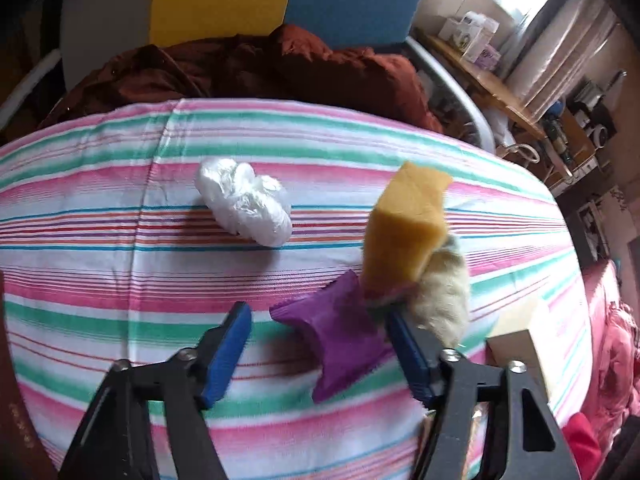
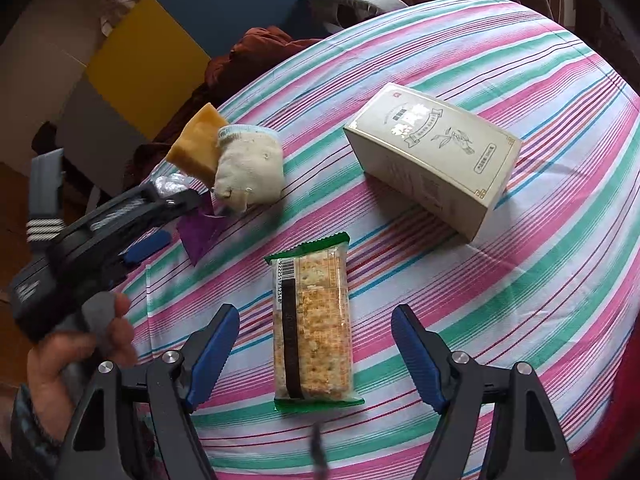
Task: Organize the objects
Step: 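Grasp the second purple candy pack with the left gripper, then lift the purple pack with the left gripper while the right gripper grasps the striped cracker pack, then carry the purple pack toward the gold tray with the left gripper while the right gripper holds the cracker pack, then open both grippers to drop the purple pack and cracker pack into the tray, then withdraw both tools from the tray toward the remaining items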
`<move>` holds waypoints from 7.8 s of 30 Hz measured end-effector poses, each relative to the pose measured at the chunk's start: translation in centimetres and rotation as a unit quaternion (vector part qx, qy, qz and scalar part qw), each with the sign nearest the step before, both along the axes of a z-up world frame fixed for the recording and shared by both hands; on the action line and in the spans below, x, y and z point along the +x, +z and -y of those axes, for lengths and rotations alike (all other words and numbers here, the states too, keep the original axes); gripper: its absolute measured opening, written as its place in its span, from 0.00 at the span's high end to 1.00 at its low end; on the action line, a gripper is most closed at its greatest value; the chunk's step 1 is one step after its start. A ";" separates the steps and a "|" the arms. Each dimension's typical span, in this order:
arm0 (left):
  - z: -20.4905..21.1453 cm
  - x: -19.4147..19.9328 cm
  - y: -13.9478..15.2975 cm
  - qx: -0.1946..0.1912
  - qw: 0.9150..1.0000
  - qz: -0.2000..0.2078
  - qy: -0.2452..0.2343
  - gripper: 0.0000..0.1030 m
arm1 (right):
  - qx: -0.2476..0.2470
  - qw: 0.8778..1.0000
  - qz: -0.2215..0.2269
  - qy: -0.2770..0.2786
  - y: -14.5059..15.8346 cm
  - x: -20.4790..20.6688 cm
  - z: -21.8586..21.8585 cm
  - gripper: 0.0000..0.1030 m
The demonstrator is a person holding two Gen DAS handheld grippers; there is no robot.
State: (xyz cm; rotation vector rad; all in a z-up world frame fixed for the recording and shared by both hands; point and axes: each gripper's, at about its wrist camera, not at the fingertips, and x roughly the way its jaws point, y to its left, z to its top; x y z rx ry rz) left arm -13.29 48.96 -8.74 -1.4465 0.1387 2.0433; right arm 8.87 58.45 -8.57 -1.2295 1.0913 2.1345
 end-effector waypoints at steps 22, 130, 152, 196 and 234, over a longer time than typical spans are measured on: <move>6.6 6.3 -1.4 -0.035 0.988 -0.092 -0.116 0.67 | 0.000 0.999 0.033 -0.018 -1.1 0.4 -0.8 0.23; 40.1 7.6 11.2 0.101 0.965 -0.220 0.104 0.63 | 0.165 0.955 -0.016 0.245 6.6 -6.9 17.6 0.55; 48.0 2.1 4.4 0.042 0.963 -0.162 0.211 0.47 | 0.106 0.915 -0.022 0.388 4.7 -24.9 35.6 0.54; 40.0 11.2 10.4 0.017 0.958 -0.271 0.089 0.26 | 0.203 0.931 -0.078 0.292 8.6 -10.4 29.0 0.51; 28.1 11.0 9.8 -0.004 0.968 -0.251 -0.033 0.22 | 0.139 0.990 0.008 0.027 2.5 -5.3 4.1 0.51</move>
